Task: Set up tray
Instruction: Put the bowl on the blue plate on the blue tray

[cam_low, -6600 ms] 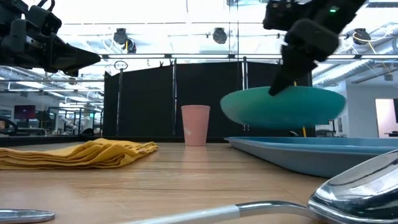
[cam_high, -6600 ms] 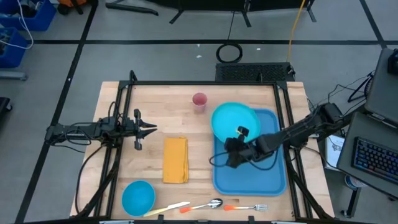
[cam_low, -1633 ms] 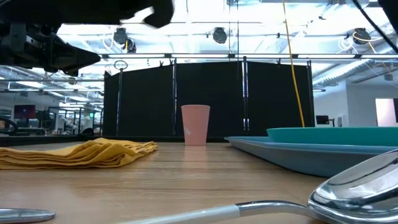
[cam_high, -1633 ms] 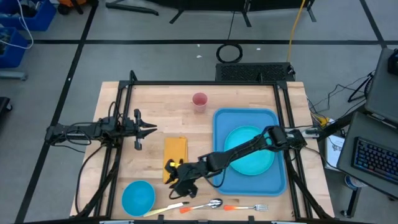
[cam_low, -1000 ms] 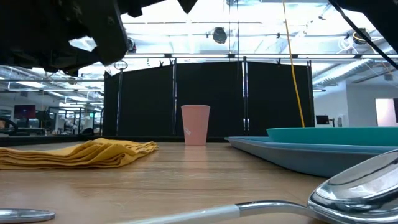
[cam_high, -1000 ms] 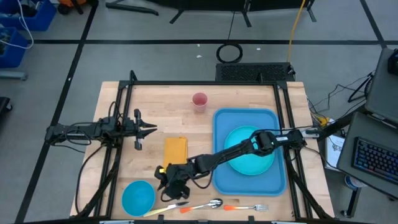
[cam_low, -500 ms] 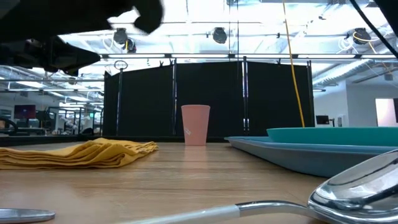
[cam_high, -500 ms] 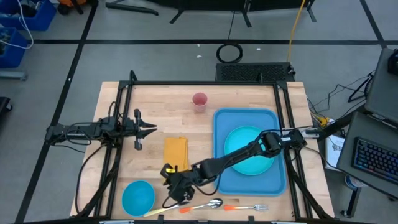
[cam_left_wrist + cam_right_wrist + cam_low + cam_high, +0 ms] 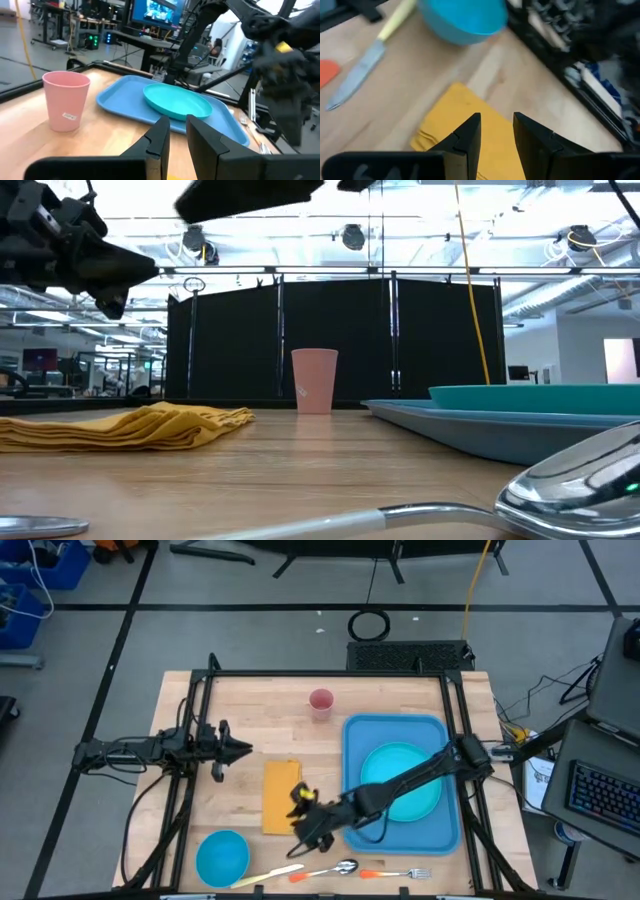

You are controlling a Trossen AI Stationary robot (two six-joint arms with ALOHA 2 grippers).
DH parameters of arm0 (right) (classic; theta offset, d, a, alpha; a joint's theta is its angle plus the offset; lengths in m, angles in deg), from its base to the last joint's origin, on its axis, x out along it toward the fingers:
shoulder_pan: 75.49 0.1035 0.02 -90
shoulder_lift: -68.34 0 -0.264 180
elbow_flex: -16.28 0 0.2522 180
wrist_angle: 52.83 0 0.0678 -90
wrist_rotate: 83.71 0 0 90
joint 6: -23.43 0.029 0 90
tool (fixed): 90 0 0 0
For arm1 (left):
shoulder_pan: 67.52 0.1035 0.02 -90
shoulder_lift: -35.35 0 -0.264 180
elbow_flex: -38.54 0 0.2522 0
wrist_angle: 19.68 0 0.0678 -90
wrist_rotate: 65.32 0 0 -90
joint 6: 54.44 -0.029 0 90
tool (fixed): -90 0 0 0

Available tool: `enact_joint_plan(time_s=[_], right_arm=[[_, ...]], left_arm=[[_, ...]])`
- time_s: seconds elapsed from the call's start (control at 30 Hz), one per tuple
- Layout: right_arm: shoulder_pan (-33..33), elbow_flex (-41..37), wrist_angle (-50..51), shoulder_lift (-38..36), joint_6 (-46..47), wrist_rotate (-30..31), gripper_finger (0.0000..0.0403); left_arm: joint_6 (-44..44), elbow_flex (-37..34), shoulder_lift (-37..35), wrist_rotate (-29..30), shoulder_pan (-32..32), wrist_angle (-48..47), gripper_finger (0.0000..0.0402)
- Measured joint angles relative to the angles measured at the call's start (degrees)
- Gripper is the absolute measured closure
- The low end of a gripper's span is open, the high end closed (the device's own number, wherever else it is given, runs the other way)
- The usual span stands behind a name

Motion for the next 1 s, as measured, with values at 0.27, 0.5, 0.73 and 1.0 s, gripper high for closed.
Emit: enact_joint_plan(time_s=[0.27,0.5,0.73,1.0], right_arm=[[-2.39,-18.12,-17.13,-12.22,0.70,-0.35,0.0298],[-4.17,-27.22,-26.88,-17.09,0.72,-0.45,0.0298],[-5.21,-29.13,-27.97,-17.56,0.99,-0.45,0.0298],[-6.14,-29.06,-26.41,-17.62,2.45,-0.43,0.0298]], left_arm=[[8.83,0.00,0.00,-6.10,-0.64,-0.24,0.0334],[18.58,0.02,0.02,-9.11,-4.08,1.43,0.0334],[19.82,0.02,3.60,-7.20,-11.86,-0.35,0.0334],[21.48,1.56,11.99,-2.37,-20.81,-2.54,0.0334]])
